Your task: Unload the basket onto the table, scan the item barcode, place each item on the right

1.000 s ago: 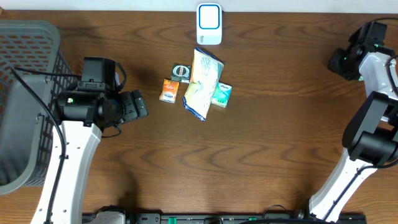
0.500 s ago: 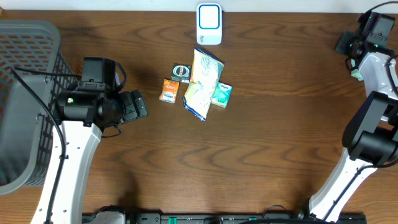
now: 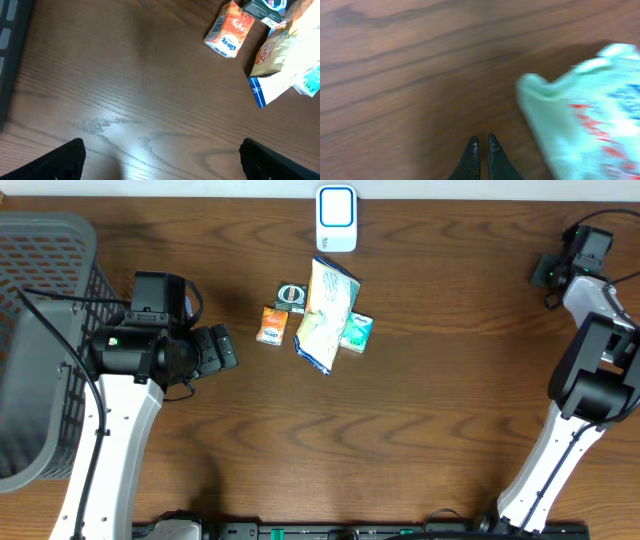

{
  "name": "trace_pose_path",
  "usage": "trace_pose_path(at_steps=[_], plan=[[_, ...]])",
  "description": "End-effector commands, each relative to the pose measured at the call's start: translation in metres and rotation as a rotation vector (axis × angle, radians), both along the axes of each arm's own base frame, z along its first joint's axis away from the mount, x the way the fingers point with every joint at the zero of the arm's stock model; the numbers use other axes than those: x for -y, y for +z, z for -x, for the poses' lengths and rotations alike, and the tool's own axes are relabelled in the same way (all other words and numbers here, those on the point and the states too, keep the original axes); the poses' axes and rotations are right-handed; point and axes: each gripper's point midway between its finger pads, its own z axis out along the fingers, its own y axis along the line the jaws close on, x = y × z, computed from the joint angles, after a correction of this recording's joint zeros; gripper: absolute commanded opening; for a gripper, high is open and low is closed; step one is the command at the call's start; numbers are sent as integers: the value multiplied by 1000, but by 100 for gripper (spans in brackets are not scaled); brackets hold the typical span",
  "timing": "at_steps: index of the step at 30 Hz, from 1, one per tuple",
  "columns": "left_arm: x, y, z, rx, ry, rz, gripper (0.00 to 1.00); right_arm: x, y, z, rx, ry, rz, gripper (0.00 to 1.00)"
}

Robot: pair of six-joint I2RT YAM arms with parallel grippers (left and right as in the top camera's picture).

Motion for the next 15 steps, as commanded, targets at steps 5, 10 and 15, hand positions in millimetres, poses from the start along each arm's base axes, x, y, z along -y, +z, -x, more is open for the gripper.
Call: trace_pose_path(at_steps=[5,10,15], plan=[[-2,0,1,-5,14,0,98,57,-5,29,-29,-112,31,2],[-2,0,1,-5,14,0,98,83,-10,50,-59,-166,16,4],[-2,0,1,-5,14,0,98,103,-15,71,-92,-211,-1,6]])
